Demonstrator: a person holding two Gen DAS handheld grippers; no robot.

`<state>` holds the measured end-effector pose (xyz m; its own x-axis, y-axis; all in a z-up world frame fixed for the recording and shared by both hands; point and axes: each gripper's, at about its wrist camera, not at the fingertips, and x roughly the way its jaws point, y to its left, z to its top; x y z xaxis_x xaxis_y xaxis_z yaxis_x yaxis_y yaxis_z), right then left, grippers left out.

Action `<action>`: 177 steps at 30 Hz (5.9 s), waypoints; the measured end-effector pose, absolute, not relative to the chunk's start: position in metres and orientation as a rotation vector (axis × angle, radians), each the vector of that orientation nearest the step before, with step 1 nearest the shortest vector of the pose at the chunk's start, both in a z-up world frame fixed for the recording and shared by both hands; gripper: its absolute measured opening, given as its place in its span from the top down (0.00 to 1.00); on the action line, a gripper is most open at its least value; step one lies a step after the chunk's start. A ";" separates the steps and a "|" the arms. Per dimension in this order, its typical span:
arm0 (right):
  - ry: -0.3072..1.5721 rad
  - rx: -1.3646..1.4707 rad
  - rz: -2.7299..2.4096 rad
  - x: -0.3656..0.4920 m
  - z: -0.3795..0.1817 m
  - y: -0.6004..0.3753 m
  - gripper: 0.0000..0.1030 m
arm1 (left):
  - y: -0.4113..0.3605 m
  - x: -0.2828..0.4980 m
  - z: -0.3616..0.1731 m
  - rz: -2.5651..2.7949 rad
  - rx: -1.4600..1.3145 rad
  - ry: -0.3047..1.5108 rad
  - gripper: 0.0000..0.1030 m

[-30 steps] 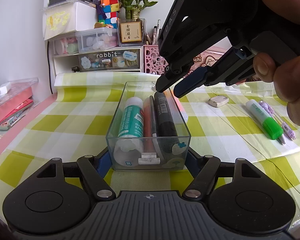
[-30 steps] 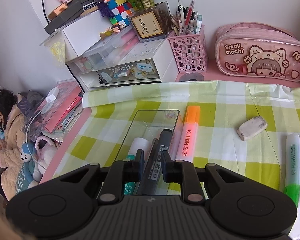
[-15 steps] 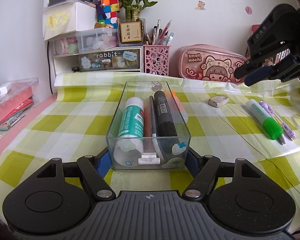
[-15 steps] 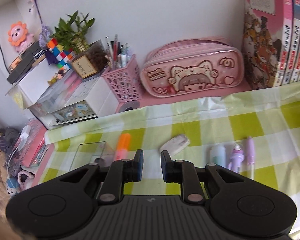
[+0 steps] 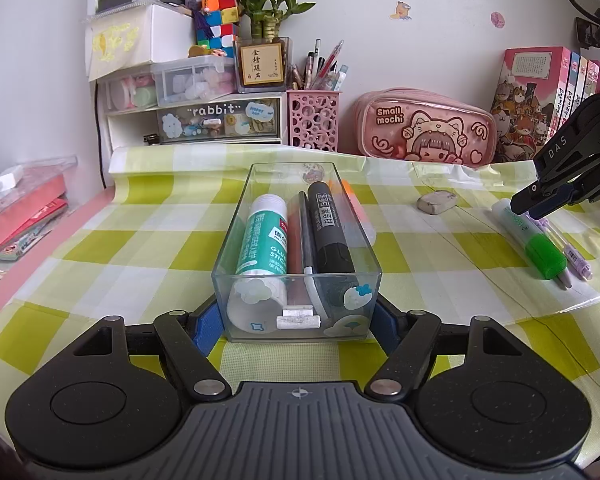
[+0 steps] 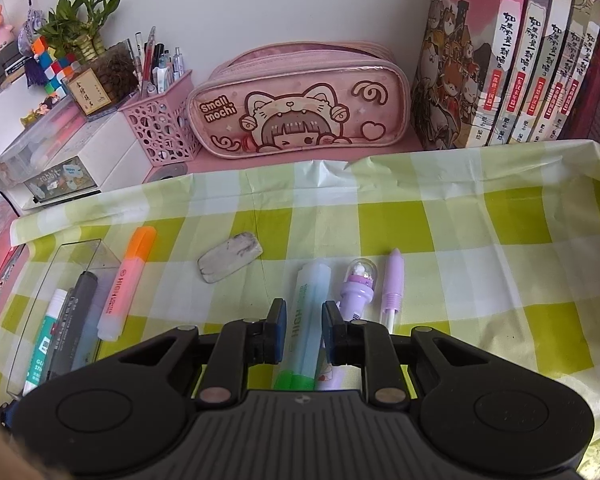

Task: Organize stationery
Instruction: 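Reach the right tool to the pale green highlighter and grasp it, then lift the pale green highlighter and carry it toward the clear box, then lower the green highlighter into the clear box and open the right tool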

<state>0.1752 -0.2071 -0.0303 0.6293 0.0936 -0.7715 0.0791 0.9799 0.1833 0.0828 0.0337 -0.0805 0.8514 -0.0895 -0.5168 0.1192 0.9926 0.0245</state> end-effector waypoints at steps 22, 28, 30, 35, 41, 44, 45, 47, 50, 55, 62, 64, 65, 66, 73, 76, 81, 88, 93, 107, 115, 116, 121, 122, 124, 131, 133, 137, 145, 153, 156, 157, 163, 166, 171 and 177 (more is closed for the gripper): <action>0.890 0.166 0.008 0.185 -0.037 -0.199 0.85 | 0.034 0.083 -0.081 -0.110 0.056 0.541 0.30; 0.884 0.211 0.065 0.183 -0.036 -0.194 0.85 | 0.034 0.083 -0.080 -0.110 0.056 0.541 0.30; 0.887 0.228 0.086 0.183 -0.037 -0.191 0.85 | 0.034 0.083 -0.081 -0.110 0.056 0.541 0.30; 0.901 0.394 0.193 0.184 -0.040 -0.194 0.85 | 0.034 0.083 -0.081 -0.110 0.056 0.541 0.30; 0.895 0.290 0.112 0.183 -0.041 -0.182 0.85 | 0.034 0.083 -0.081 -0.110 0.056 0.541 0.30; 0.904 0.290 0.110 0.184 -0.042 -0.183 0.85 | 0.034 0.083 -0.081 -0.110 0.056 0.541 0.30; 0.907 0.294 0.106 0.184 -0.043 -0.184 0.85 | 0.034 0.083 -0.081 -0.110 0.056 0.541 0.30; 0.913 0.293 0.095 0.185 -0.043 -0.186 0.85 | 0.034 0.083 -0.081 -0.110 0.057 0.541 0.30; 0.927 0.321 0.117 0.184 -0.045 -0.189 0.84 | 0.034 0.083 -0.081 -0.110 0.057 0.541 0.30; 0.929 0.329 0.116 0.181 -0.046 -0.192 0.85 | 0.034 0.083 -0.080 -0.110 0.057 0.541 0.30; 0.926 0.401 0.196 0.171 -0.056 -0.208 0.84 | 0.034 0.083 -0.080 -0.110 0.057 0.541 0.30; 0.914 0.345 0.190 0.170 -0.055 -0.196 0.84 | 0.033 0.083 -0.080 -0.109 0.057 0.542 0.30; 0.911 0.288 0.179 0.170 -0.054 -0.186 0.84 | 0.034 0.083 -0.080 -0.110 0.056 0.542 0.30; 0.910 0.245 0.166 0.170 -0.053 -0.178 0.87 | 0.034 0.083 -0.081 -0.110 0.056 0.542 0.30; 0.908 0.185 0.104 0.171 -0.052 -0.161 0.95 | 0.034 0.081 -0.081 -0.115 0.057 0.539 0.30; 0.914 0.177 0.101 0.172 -0.052 -0.159 0.94 | 0.033 0.081 -0.081 -0.115 0.057 0.540 0.30; 0.923 0.157 0.099 0.176 -0.047 -0.158 0.94 | 0.034 0.081 -0.081 -0.114 0.058 0.540 0.30; 0.927 0.136 0.117 0.179 -0.041 -0.159 0.94 | 0.034 0.081 -0.081 -0.114 0.058 0.540 0.30; 0.913 0.153 0.111 0.178 -0.036 -0.160 0.95 | 0.034 0.081 -0.081 -0.115 0.058 0.540 0.30; 0.952 0.221 0.116 0.183 -0.041 -0.162 0.95 | 0.034 0.081 -0.081 -0.115 0.058 0.540 0.30; 0.975 0.173 0.131 0.185 -0.040 -0.159 0.95 | 0.034 0.081 -0.081 -0.115 0.058 0.540 0.30; 0.975 0.168 0.129 0.185 -0.040 -0.158 0.95 | 0.034 0.081 -0.081 -0.115 0.058 0.540 0.30; 0.963 0.178 0.104 0.184 -0.039 -0.158 0.95 | 0.034 0.081 -0.081 -0.114 0.058 0.540 0.30; 0.959 0.185 0.101 0.184 -0.039 -0.158 0.95 | 0.034 0.081 -0.081 -0.114 0.058 0.540 0.30; 0.950 0.197 0.096 0.183 -0.037 -0.158 0.95 | 0.034 0.081 -0.081 -0.115 0.058 0.540 0.30; 0.902 0.230 0.096 0.175 -0.022 -0.150 0.95 | 0.034 0.081 -0.081 -0.115 0.058 0.540 0.30; 0.882 0.242 0.107 0.172 -0.014 -0.144 0.95 | 0.034 0.081 -0.081 -0.115 0.059 0.539 0.30; 0.838 0.277 0.131 0.168 0.004 -0.129 0.95 | 0.033 0.081 -0.080 -0.115 0.063 0.535 0.30; 0.851 0.445 0.263 0.167 0.010 -0.099 0.95 | 0.033 0.082 -0.080 -0.115 0.060 0.536 0.30; 0.881 0.469 0.299 0.162 0.023 -0.073 0.95 | 0.030 0.080 -0.080 -0.090 0.054 0.535 0.30; 0.941 0.448 0.317 0.168 0.021 -0.057 0.95 | 0.030 0.079 -0.081 -0.088 0.052 0.534 0.30; 0.957 0.452 0.313 0.171 0.020 -0.053 0.95 | 0.030 0.079 -0.081 -0.088 0.049 0.534 0.30; 1.038 0.396 0.283 0.198 0.016 -0.039 0.95 | 0.031 0.078 -0.081 -0.098 0.052 0.532 0.30; 1.082 0.382 0.253 0.213 0.008 -0.038 0.95 | 0.032 0.078 -0.080 -0.099 0.051 0.534 0.30; 1.121 0.376 0.239 0.217 -0.006 -0.034 0.95 | 0.032 0.079 -0.081 -0.100 0.052 0.534 0.30; 1.166 0.345 0.271 0.217 -0.012 -0.036 0.92 | 0.031 0.078 -0.081 -0.100 0.054 0.533 0.30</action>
